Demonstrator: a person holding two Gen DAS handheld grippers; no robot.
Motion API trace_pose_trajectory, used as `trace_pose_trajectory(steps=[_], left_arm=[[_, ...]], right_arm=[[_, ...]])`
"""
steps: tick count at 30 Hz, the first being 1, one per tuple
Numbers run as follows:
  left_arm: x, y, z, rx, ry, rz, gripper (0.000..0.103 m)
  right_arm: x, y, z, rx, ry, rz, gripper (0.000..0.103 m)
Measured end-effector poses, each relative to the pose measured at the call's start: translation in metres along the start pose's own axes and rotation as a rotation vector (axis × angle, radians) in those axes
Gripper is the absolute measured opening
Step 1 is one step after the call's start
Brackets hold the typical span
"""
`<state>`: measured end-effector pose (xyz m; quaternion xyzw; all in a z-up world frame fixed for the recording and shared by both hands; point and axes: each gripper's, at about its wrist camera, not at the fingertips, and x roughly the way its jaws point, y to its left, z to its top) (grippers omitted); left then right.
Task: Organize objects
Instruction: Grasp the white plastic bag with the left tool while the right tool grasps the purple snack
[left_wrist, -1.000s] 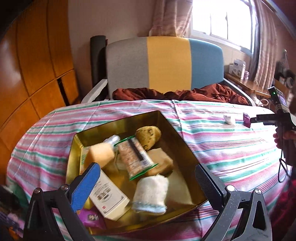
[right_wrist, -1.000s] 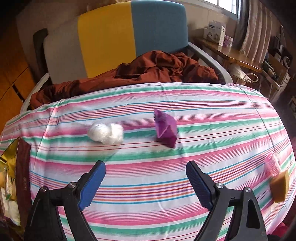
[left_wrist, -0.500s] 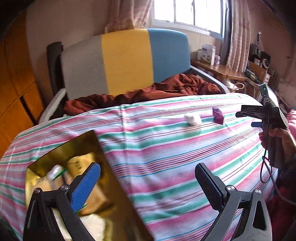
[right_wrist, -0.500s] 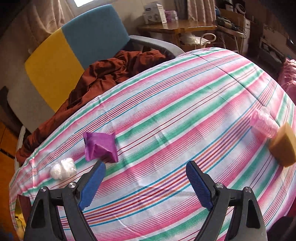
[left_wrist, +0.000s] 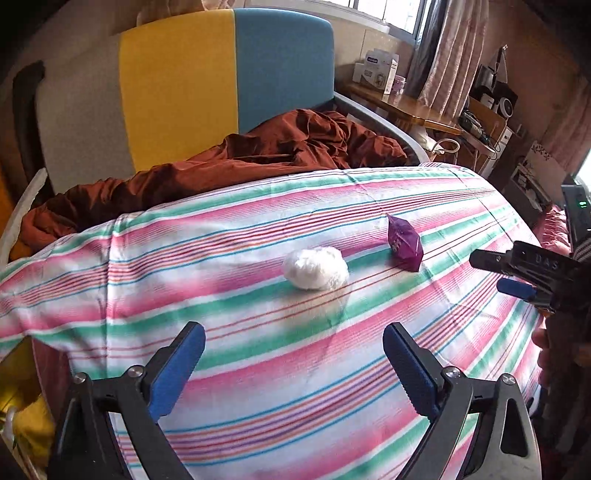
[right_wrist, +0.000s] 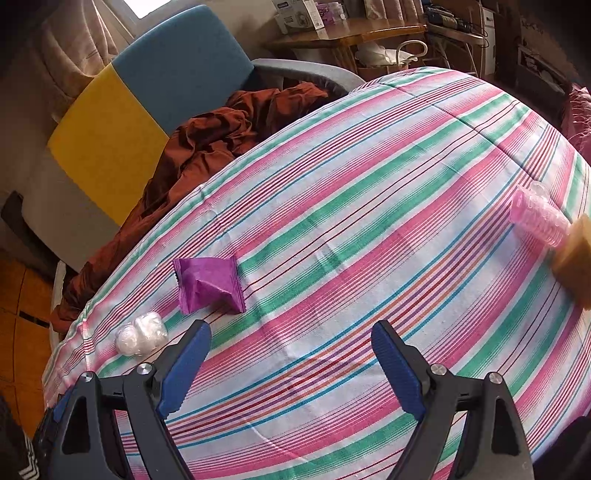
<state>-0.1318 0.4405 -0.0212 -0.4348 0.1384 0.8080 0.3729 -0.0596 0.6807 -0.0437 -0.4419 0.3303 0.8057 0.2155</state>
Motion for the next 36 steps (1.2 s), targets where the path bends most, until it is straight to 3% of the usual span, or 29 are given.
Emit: trace_pose_trajectory(steps=[8, 11, 12, 14, 16, 21, 26, 32, 36], left_arm=[[0.049, -0.021, 0.038, 0.13, -0.021, 0.018, 0.087], [0.073, -0.025, 0.046, 0.153, 0.018, 0.001, 0.087], [0.082, -0.026, 0.047, 0.161, 0.04, 0.003, 0.083], [0.1, -0.023, 0.044, 0.16, 0.092, -0.004, 0.049], [0.1, -0.016, 0.041, 0.109, 0.09, -0.065, 0.039], [0.077, -0.005, 0.013, 0.044, 0.081, -0.083, 0.038], [0.043, -0.006, -0.03, -0.017, 0.069, -0.053, 0.038], [0.004, -0.02, -0.088, -0.028, 0.011, -0.016, 0.038], [-0.001, -0.02, -0.099, -0.04, -0.012, -0.024, 0.038]], right_arm=[[0.002, 0.007, -0.002, -0.038, 0.013, -0.007, 0.09], [0.005, 0.007, -0.002, -0.046, 0.017, -0.018, 0.09], [0.006, 0.008, -0.002, -0.049, 0.02, -0.022, 0.09], [0.007, 0.009, -0.002, -0.057, 0.021, -0.026, 0.09], [0.007, 0.01, -0.003, -0.07, 0.021, -0.032, 0.09], [0.007, 0.019, -0.005, -0.12, 0.013, -0.028, 0.09], [0.013, 0.025, -0.008, -0.14, 0.031, -0.004, 0.09], [0.018, 0.029, -0.011, -0.145, 0.048, 0.043, 0.089], [0.022, 0.033, -0.008, -0.123, 0.075, 0.078, 0.089]])
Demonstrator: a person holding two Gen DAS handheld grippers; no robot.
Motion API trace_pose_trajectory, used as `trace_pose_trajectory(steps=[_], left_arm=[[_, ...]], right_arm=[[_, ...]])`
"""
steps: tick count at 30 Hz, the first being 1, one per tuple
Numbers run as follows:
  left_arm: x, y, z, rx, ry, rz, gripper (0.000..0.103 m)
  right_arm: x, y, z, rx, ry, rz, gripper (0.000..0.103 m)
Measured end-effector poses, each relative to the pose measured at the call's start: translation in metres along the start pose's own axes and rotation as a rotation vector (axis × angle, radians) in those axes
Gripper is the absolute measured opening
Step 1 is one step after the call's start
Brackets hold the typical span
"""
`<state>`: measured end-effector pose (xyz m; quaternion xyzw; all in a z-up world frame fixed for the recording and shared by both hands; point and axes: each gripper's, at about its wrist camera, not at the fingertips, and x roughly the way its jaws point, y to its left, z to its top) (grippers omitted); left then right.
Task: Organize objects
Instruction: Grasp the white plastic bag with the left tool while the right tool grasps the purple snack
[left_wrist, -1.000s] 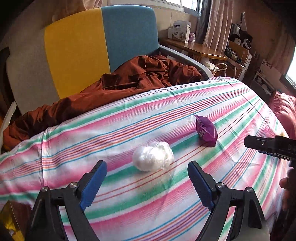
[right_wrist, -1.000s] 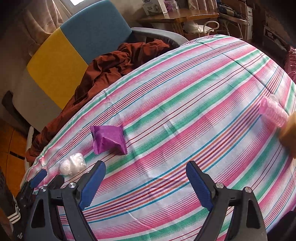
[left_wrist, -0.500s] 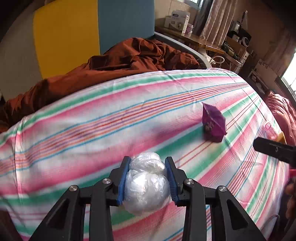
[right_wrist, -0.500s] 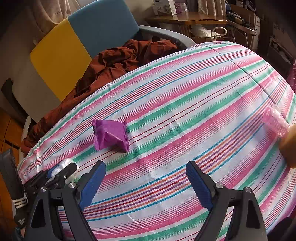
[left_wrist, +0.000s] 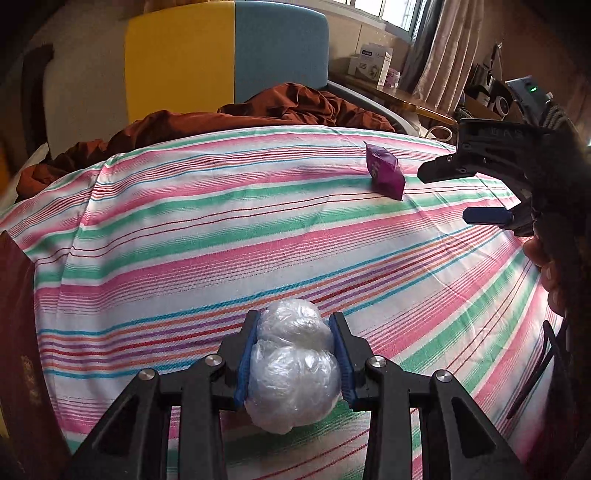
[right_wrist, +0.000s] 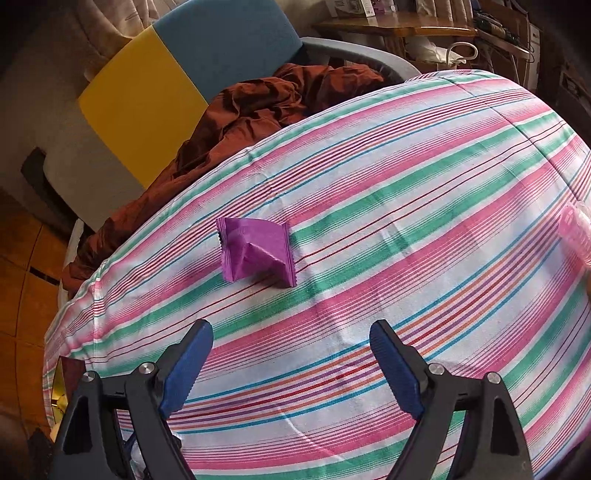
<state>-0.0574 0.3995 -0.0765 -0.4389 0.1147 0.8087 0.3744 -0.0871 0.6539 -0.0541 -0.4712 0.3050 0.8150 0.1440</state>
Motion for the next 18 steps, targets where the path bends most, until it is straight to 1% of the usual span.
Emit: trace_pose_trajectory(steps=[4, 6, 8, 10, 12, 13, 14, 15, 17, 18], left_arm=[[0.006, 0.0, 0.007, 0.018, 0.003, -0.013, 0.038], [0.008, -0.001, 0.009, 0.025, 0.005, -0.01, 0.038], [0.009, 0.001, 0.008, 0.02, 0.002, -0.016, 0.038], [0.01, 0.002, 0.009, 0.017, 0.0, -0.022, 0.038], [0.011, 0.003, 0.008, 0.015, -0.003, -0.031, 0.04], [0.011, 0.004, 0.008, 0.012, -0.006, -0.037, 0.04], [0.012, 0.005, 0.008, 0.005, -0.01, -0.046, 0.04], [0.012, 0.007, 0.008, -0.003, -0.01, -0.056, 0.04], [0.012, 0.01, 0.009, -0.021, -0.009, -0.075, 0.04], [0.012, 0.011, 0.009, -0.025, -0.011, -0.08, 0.04]], right_arm=[[0.004, 0.012, 0.018, -0.024, -0.004, -0.013, 0.088], [0.015, 0.019, 0.032, -0.031, 0.006, -0.026, 0.087], [0.028, 0.026, 0.042, -0.05, 0.026, -0.037, 0.078], [0.042, 0.032, 0.051, -0.071, 0.04, -0.073, 0.076], [0.056, 0.035, 0.057, -0.085, 0.07, -0.089, 0.067], [0.062, 0.036, 0.057, -0.095, 0.087, -0.09, 0.053], [0.066, 0.038, 0.057, -0.106, 0.084, -0.103, 0.045], [0.067, 0.039, 0.057, -0.118, 0.072, -0.12, 0.045], [0.066, 0.045, 0.052, -0.156, 0.081, -0.111, 0.04], [0.065, 0.048, 0.046, -0.18, 0.086, -0.11, 0.04]])
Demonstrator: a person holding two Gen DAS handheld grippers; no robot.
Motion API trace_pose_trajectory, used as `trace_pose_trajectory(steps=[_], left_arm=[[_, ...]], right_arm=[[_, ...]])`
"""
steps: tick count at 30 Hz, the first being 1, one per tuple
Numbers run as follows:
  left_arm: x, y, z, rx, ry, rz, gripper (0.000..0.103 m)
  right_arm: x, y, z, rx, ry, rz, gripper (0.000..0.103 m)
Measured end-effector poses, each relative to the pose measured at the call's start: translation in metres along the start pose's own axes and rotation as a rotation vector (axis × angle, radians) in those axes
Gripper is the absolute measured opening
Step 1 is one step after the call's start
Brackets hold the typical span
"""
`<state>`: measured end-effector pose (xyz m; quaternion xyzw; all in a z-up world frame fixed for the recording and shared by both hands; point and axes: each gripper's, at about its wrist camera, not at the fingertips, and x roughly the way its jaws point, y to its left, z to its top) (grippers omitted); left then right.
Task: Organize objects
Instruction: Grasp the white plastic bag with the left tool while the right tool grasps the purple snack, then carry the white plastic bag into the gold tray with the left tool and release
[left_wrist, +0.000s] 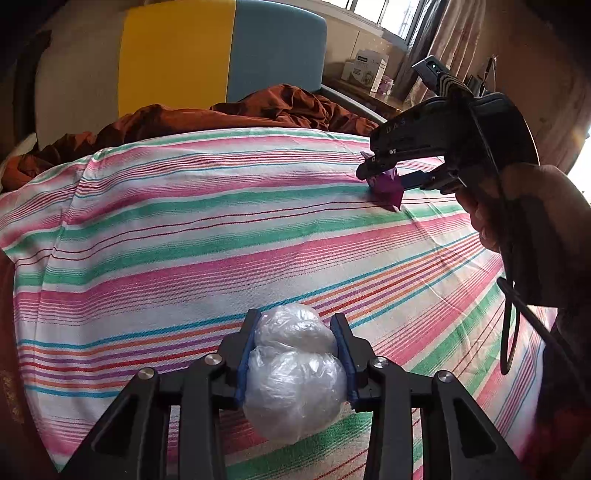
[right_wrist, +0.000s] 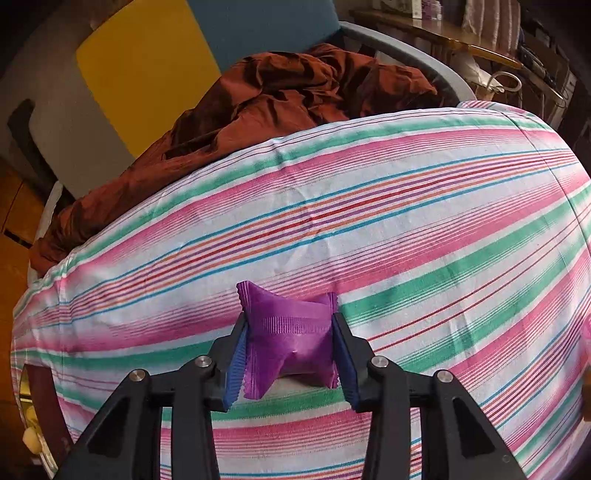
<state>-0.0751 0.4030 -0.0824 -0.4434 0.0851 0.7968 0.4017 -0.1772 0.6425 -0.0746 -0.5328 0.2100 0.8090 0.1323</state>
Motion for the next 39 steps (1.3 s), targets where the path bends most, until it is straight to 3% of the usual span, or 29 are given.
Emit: trace_pose_trajectory(steps=[9, 17, 39], left_arm=[[-0.007, -0.004, -0.005, 0.012, 0.001, 0.041, 0.037], [-0.027, -0.008, -0.029, 0.023, 0.008, 0.089, 0.037], [-0.071, -0.013, -0.086, 0.06, 0.004, 0.174, 0.037]], right_arm=[[-0.024, 0.024, -0.077, -0.129, 0.059, 0.044, 0.04], [-0.038, 0.052, -0.135, -0.251, 0.069, 0.058, 0.04], [-0.041, 0.072, -0.149, -0.381, 0.024, -0.039, 0.039]])
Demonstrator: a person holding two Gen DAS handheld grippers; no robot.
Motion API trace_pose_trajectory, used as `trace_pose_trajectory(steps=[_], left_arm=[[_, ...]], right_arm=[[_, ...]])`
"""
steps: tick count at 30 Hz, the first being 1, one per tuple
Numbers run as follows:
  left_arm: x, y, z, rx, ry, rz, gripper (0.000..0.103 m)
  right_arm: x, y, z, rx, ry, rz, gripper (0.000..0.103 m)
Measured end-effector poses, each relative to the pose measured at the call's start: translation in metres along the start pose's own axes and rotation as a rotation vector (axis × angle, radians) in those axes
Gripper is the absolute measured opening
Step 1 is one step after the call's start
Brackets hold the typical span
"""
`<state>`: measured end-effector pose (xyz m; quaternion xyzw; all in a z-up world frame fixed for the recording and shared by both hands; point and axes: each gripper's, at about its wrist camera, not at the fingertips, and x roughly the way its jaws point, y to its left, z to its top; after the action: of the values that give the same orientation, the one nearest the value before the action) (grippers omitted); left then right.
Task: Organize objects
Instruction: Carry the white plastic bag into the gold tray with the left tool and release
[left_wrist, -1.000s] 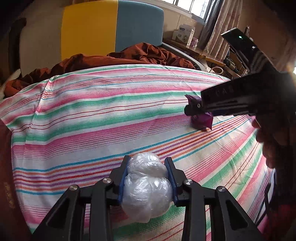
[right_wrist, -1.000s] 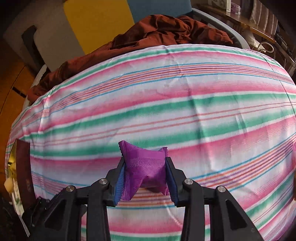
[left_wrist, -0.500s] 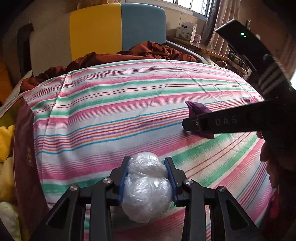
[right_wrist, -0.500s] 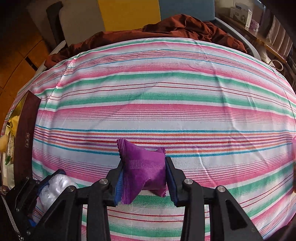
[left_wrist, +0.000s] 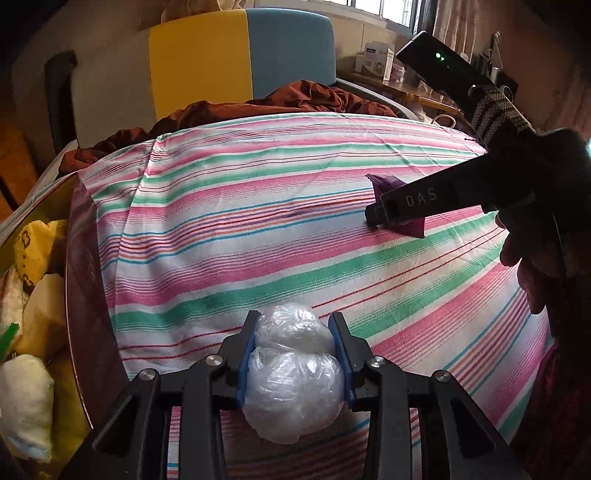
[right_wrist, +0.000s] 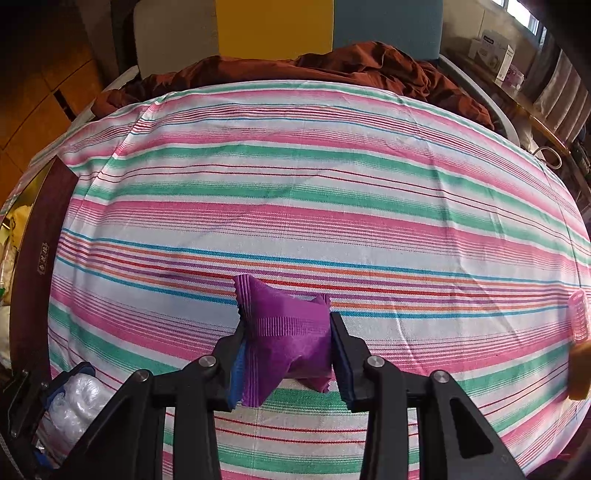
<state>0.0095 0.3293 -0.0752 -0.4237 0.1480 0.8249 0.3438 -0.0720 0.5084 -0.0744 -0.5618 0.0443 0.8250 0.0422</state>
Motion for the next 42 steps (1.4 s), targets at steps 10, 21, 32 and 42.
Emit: trace_pose_trajectory(steps=[10, 21, 32, 42], left_arm=[[-0.004, 0.0, -0.007, 0.014, -0.016, 0.009, 0.037], [-0.041, 0.002, -0.001, 0.018, -0.086, 0.01, 0.037], [-0.103, 0.047, 0.011, -0.035, -0.22, 0.105, 0.038], [-0.124, 0.109, 0.001, -0.155, -0.251, 0.207, 0.038]], right_arm=[[0.004, -0.002, 0.006, -0.015, -0.001, -0.011, 0.039], [0.008, 0.002, 0.005, -0.016, -0.002, -0.016, 0.039], [0.012, -0.001, 0.008, -0.022, -0.006, -0.021, 0.039], [0.014, 0.0, 0.009, -0.029, -0.01, -0.03, 0.039]])
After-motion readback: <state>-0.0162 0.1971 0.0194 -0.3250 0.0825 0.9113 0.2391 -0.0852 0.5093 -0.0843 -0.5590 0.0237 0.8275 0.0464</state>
